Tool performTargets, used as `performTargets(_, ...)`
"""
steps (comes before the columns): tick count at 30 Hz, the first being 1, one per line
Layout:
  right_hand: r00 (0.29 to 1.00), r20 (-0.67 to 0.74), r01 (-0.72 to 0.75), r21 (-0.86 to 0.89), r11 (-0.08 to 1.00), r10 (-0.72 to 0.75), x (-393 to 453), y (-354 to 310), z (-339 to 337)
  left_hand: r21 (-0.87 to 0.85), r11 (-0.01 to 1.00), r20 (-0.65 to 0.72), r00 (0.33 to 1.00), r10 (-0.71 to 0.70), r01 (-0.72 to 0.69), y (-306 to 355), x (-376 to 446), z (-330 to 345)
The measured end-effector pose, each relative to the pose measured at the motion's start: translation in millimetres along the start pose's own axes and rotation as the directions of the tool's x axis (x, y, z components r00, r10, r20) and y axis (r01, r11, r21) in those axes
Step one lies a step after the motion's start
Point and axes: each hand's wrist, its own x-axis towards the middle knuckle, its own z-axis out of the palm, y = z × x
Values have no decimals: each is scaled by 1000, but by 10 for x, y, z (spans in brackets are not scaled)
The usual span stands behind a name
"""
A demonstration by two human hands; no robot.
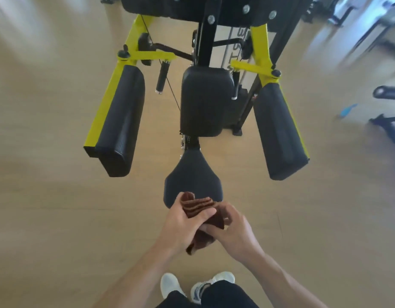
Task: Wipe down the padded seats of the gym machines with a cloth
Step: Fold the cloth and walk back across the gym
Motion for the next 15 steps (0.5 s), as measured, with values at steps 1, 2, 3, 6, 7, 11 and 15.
performTargets(1, 999, -42, -12, 35, 999, 14, -29, 11, -62, -19, 1000, 32, 999, -14, 14, 21, -9, 58)
performTargets(2, 996, -86, -20, 71, 997, 26, -56, 29, -133, -42, 999, 64, 997, -31, 34, 48, -20, 112)
performTargets(3, 991, -128, -32, 108, 994, 45, -77, 56, -213, -70, 996, 96, 994, -51, 57, 61, -24, 158)
performTargets(6, 972, -208, -60, 247, 967, 113, -145, 154, -521, -83, 989, 215, 971, -100, 121, 51, 27, 307)
performTargets(7, 968, -214, -62, 293, 954, 129, -171, 201, -629, -50, 992, 262, 960, -103, 120, 64, 31, 389)
performTargets(11, 926, -268, -123, 447, 886, 264, -308, 427, -957, -56, 980, 314, 935, -163, 190, 196, -11, 976)
performTargets(15, 911, -315, -118, 419, 900, 266, -452, 704, -1331, -61, 951, 338, 902, -267, 304, 289, -67, 1668)
